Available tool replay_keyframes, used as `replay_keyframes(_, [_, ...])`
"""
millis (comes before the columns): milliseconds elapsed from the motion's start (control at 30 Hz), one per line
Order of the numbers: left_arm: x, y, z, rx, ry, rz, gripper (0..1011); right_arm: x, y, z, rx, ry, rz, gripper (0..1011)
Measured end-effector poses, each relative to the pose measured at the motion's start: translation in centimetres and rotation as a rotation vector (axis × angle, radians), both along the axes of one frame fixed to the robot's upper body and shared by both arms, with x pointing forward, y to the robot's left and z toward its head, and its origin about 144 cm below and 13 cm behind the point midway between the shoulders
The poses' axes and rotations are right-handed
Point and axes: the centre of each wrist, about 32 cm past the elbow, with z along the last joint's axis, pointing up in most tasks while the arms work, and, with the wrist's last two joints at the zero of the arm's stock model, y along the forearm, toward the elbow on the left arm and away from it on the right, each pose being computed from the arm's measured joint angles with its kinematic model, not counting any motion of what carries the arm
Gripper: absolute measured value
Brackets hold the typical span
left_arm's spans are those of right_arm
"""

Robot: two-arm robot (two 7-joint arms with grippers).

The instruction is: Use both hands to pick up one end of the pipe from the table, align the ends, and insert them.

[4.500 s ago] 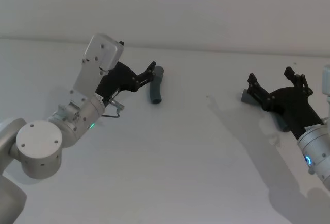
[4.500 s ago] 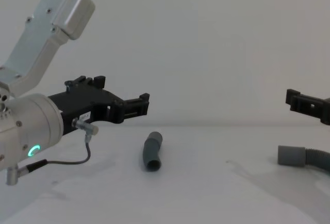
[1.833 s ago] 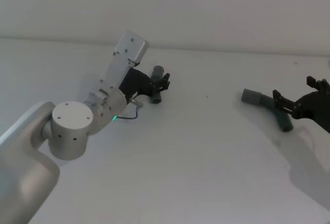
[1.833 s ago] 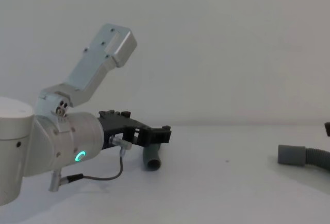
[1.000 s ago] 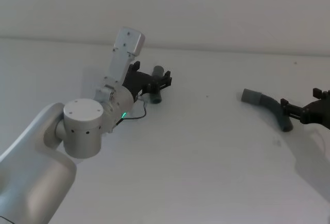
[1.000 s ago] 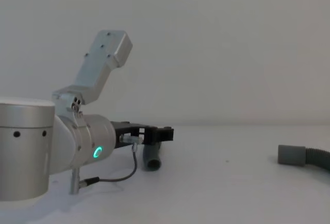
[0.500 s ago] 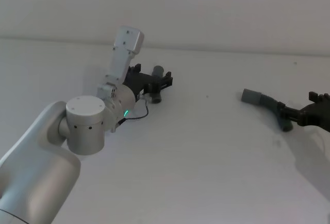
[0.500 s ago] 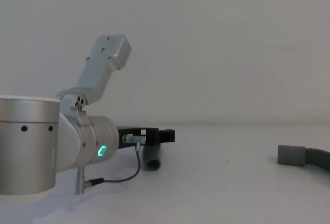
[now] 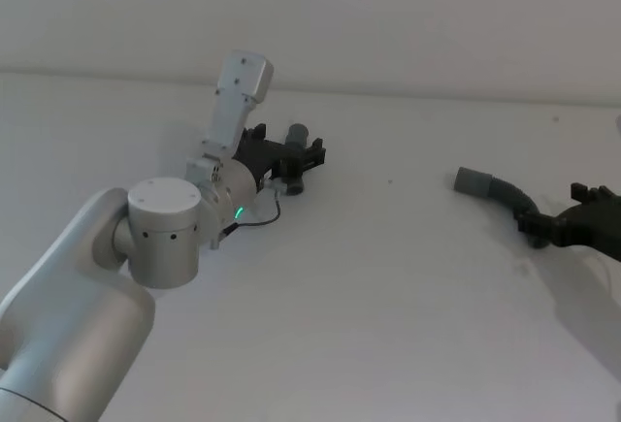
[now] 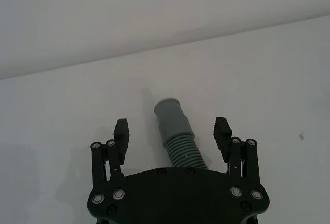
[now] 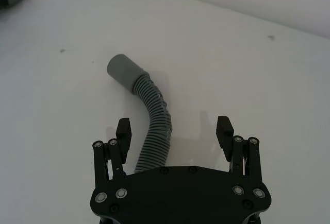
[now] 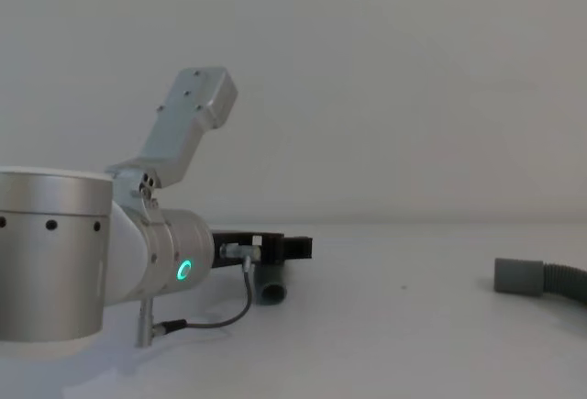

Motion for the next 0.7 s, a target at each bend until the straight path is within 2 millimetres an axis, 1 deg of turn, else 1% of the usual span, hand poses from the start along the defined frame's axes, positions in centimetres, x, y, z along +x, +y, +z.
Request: replay_keyframes(700, [0.56,0.01,0.26,0.061,0.018,0.002,1000,0.79,0.57,-0.96,0.002,0.03,0.016,1002])
